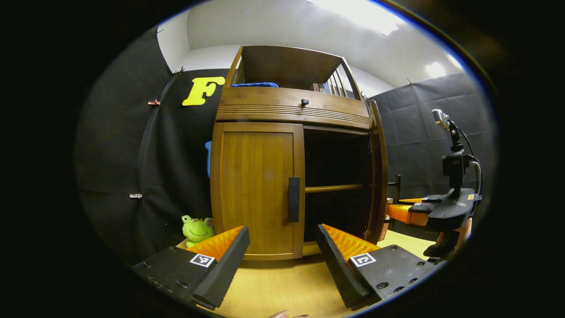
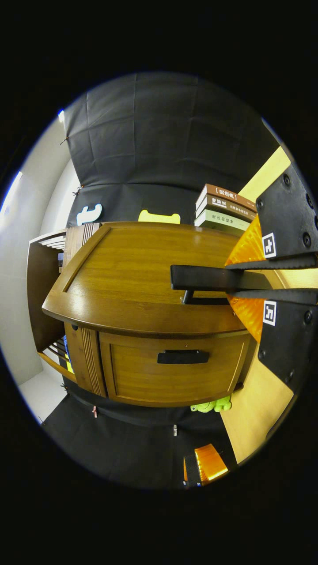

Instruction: Open the right door of the double-door shoe cabinet with the right hand, and open the left door with the left hand.

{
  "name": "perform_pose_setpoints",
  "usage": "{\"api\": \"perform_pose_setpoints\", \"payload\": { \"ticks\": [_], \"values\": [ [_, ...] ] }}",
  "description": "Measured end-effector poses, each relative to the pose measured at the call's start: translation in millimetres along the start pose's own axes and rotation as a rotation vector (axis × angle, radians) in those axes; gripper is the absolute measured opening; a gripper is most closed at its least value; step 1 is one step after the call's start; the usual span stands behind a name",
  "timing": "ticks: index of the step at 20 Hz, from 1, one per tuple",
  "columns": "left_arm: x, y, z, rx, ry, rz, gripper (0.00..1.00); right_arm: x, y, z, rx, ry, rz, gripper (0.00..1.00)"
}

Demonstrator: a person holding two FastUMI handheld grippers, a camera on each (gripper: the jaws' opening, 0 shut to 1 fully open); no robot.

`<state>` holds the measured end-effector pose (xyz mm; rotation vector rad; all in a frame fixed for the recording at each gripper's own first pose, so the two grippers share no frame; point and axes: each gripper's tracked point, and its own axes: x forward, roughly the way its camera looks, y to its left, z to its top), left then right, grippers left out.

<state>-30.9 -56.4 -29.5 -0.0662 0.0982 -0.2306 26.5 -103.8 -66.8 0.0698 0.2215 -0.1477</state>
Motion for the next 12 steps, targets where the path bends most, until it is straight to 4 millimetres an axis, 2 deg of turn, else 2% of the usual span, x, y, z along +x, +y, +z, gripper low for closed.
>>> {"api": "perform_pose_setpoints", "payload": {
  "ticks": [1,2,3,4,8,9,12],
  "values": [
    [0.2,-2.6,-0.3,-0.003,0.0,-0.003,0.95,-2.8,-4.0,0.4,-0.001,0.0,-0.008,0.2],
    [0.9,-6.2,-0.5,-0.006,0.0,-0.007,0.95,-5.3,-7.7,0.7,-0.003,0.001,-0.014,0.2],
    [1.3,-9.0,-0.1,-0.01,-0.002,-0.01,0.95,-6.7,-10.8,0.1,-0.003,0.003,-0.018,0.16],
    [1.9,-12.5,0.5,-0.013,-0.004,-0.015,0.95,-8.5,-13.8,0.5,-0.003,0.004,-0.022,0.2],
    [4.4,-27.7,-0.7,-0.016,-0.009,-0.035,0.96,-15.2,-30.4,0.9,-0.01,0.006,-0.047,0.2],
    [4.7,-31.3,-0.6,-0.013,-0.01,-0.039,0.96,-17.5,-34.0,0.8,-0.01,0.007,-0.053,0.15],
    [6.8,-43.5,-3.9,-0.007,-0.005,-0.057,0.95,-23.6,-44.8,0.3,-0.009,0.011,-0.068,0.17]
  ]
}}
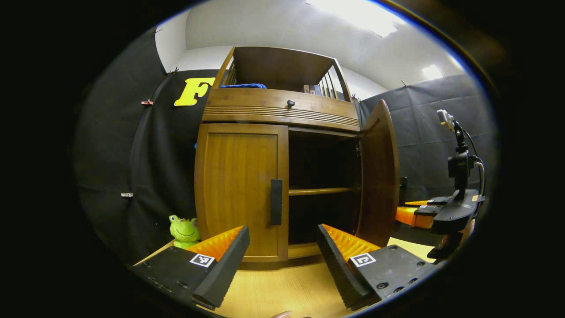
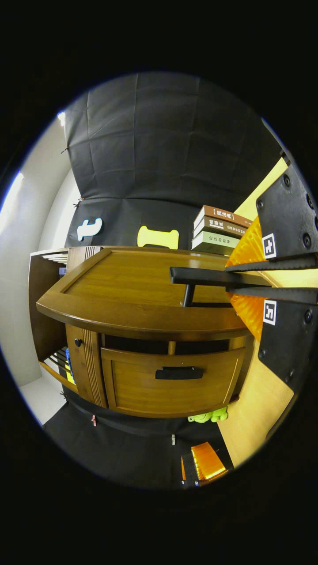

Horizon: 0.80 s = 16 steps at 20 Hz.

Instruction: Open the right door of the double-door shoe cabinet with the right hand, and open the left door with the left hand.

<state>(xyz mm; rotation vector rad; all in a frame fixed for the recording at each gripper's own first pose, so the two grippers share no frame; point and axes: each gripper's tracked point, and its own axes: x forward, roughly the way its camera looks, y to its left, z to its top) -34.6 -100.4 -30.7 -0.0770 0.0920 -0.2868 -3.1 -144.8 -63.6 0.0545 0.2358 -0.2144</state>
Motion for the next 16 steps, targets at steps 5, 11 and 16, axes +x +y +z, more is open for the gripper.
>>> {"api": "perform_pose_setpoints", "payload": {
  "ticks": [5,11,16],
  "values": [
    [1.8,-18.5,2.7,-0.01,-0.005,-0.031,0.95,-10.0,-22.0,2.9,-0.019,-0.005,-0.03,0.19],
    [9.8,-37.0,7.0,-0.024,-0.022,-0.048,0.95,-13.6,-62.5,3.8,-0.003,-0.001,-0.094,0.13],
    [25.9,-47.7,-1.7,-0.005,0.003,-0.046,0.96,-15.6,-83.6,1.8,0.042,0.005,-0.067,0.13]
  ]
}}
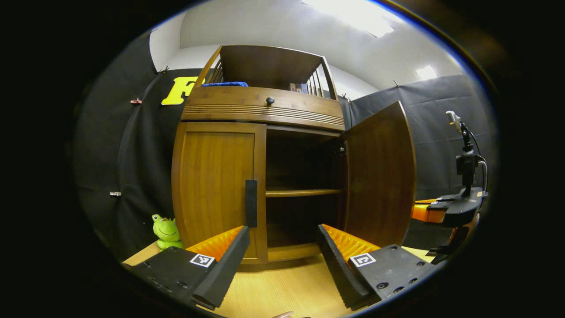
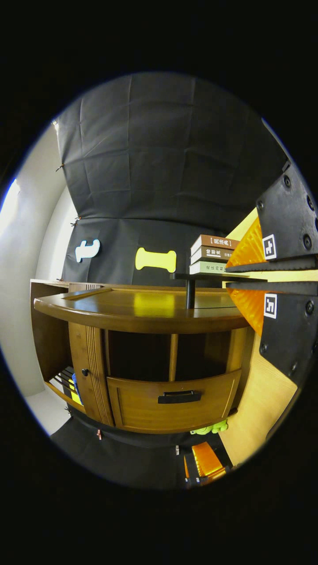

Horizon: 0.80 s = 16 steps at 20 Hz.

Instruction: Open the right door of the double-door shoe cabinet with the right hand, and open the left door with the left hand.

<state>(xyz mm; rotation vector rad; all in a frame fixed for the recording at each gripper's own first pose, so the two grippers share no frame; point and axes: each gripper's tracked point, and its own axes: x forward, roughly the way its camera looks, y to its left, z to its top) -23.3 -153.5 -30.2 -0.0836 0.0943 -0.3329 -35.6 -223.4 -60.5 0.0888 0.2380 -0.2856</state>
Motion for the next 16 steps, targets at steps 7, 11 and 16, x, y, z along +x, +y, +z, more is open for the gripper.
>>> {"api": "perform_pose_setpoints", "payload": {
  "ticks": [7,11,16],
  "values": [
    [28.1,-18.8,-6.3,-0.009,0.012,-0.021,0.95,-10.4,-40.6,4.4,-0.04,-0.027,-0.066,0.13],
    [44.4,-24.1,-10.3,-0.021,0.021,-0.029,0.95,-21.7,-53.3,8.7,-0.034,-0.036,-0.079,0.13],
    [64.9,-20.9,-5.5,0.009,-0.006,0.002,0.96,-35.0,-44.1,9.2,-0.041,-0.054,-0.037,0.17]
  ]
}}
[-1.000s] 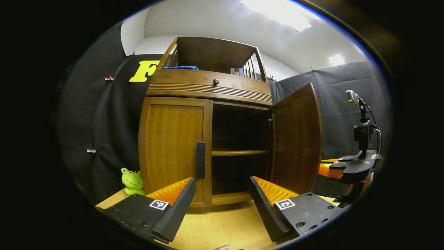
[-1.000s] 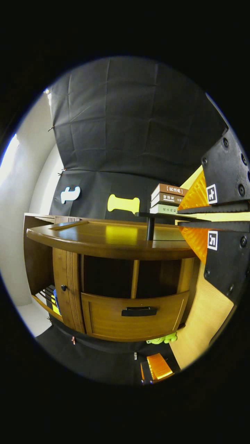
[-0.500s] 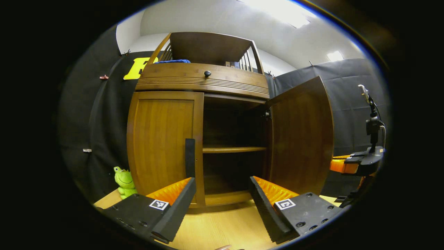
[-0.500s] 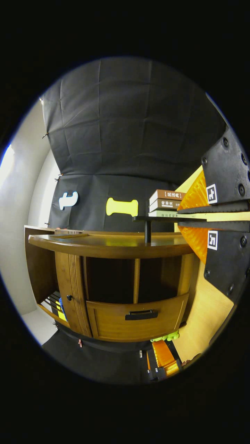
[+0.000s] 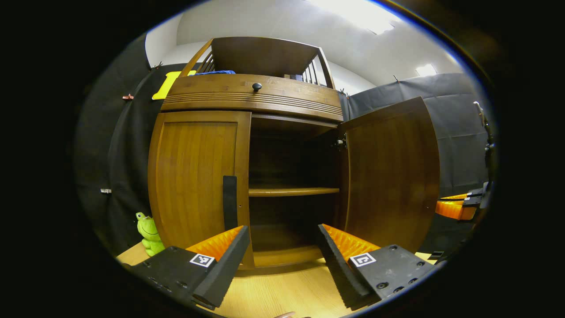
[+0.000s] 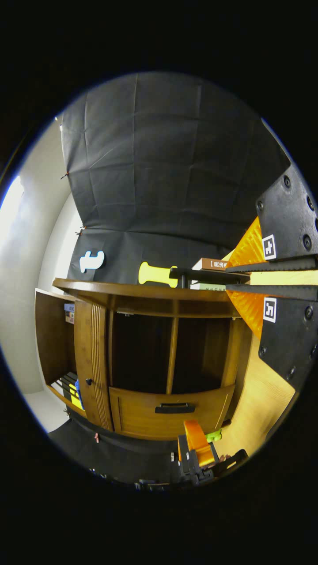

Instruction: Open the right door of the double-door shoe cabinet with the right hand, and open the left door with the left hand.

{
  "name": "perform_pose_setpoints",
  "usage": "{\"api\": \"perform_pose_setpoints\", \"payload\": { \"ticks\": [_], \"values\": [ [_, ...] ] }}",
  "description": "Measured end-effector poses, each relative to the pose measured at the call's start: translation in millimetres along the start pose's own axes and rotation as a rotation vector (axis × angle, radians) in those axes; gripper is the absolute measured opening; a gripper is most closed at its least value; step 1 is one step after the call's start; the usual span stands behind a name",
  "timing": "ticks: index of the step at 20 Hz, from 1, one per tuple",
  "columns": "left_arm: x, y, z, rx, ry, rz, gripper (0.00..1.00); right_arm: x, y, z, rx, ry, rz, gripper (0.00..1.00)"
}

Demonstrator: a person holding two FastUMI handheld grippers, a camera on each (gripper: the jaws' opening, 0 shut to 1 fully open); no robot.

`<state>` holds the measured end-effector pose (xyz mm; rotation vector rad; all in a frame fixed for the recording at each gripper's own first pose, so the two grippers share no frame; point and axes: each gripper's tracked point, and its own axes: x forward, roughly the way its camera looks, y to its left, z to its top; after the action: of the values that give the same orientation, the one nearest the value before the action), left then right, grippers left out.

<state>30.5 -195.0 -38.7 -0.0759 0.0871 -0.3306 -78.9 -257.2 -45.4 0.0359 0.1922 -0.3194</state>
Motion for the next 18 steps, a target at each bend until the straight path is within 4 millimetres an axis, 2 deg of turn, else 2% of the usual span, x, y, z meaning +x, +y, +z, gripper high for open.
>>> {"api": "perform_pose_setpoints", "payload": {
  "ticks": [2,7,11,13,16,18],
  "values": [
    [13.2,9.6,0.8,0.021,-0.009,0.033,0.96,-8.9,10.5,7.2,0.027,-0.034,0.047,0.18],
    [59.0,38.1,-2.8,0.056,-0.017,0.123,0.95,-20.1,1.3,17.2,0.047,-0.083,0.041,0.91],
    [91.2,66.3,4.0,0.095,-0.069,0.226,0.96,-22.8,4.7,20.7,0.051,-0.124,0.052,0.95],
    [106.0,75.3,2.9,0.098,-0.072,0.249,0.95,-20.4,-0.9,21.5,0.024,-0.149,0.037,0.96],
    [125.4,94.2,-6.1,0.106,-0.065,0.286,0.95,-18.4,-11.2,19.8,0.004,-0.159,0.0,0.95],
    [136.8,101.7,-15.0,0.102,-0.049,0.294,0.95,-18.8,-10.4,20.8,0.009,-0.154,0.001,0.96]
  ]
}}
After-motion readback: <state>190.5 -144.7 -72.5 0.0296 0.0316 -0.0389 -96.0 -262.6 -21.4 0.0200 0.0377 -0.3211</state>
